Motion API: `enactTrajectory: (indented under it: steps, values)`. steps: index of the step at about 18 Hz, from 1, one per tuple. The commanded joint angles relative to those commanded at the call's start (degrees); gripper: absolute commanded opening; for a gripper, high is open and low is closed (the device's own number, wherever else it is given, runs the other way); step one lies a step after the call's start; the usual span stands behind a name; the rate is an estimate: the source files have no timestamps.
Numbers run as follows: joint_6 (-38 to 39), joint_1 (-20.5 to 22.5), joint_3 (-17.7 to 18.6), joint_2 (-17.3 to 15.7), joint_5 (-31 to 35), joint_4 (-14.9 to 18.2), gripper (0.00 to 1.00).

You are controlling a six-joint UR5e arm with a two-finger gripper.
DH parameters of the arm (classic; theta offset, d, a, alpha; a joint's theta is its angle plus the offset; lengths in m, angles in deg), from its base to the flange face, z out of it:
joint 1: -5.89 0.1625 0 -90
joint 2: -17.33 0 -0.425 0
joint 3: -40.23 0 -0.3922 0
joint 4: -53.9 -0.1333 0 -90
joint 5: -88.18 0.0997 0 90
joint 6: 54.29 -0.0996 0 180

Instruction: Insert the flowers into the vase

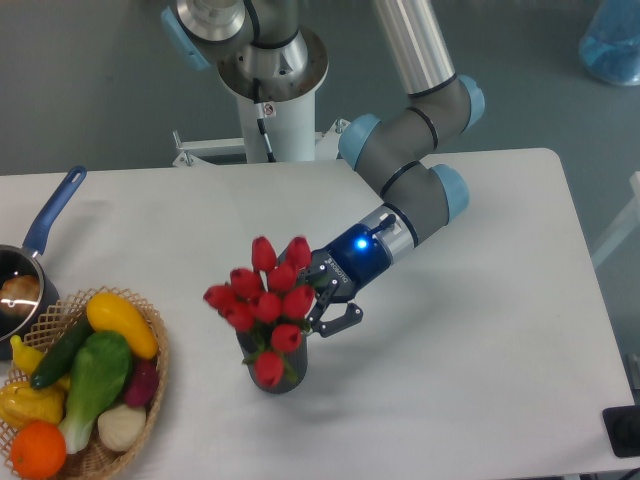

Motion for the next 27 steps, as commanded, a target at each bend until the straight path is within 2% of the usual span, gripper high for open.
enactTrajectory:
  steps: [3, 4, 14, 20, 23, 27]
  values:
    - [-0.26, 0.53, -0.18, -0.09, -0.09, 0.00, 0.98]
    - [-0.18, 0.53, -0.09, -0.09, 0.00, 0.00, 0.99]
    - [0.17, 2.37, 1.05, -3.60, 1.49, 0.18, 1.00]
    - [0.26, 3.34, 1.32, -5.18, 6.85, 0.18, 1.00]
    - [0.35, 3.87, 0.18, -5.97, 10.18, 0.18, 1.00]
    - [0.70, 5.18, -1.41, -9.39, 17.99, 0.26, 1.00]
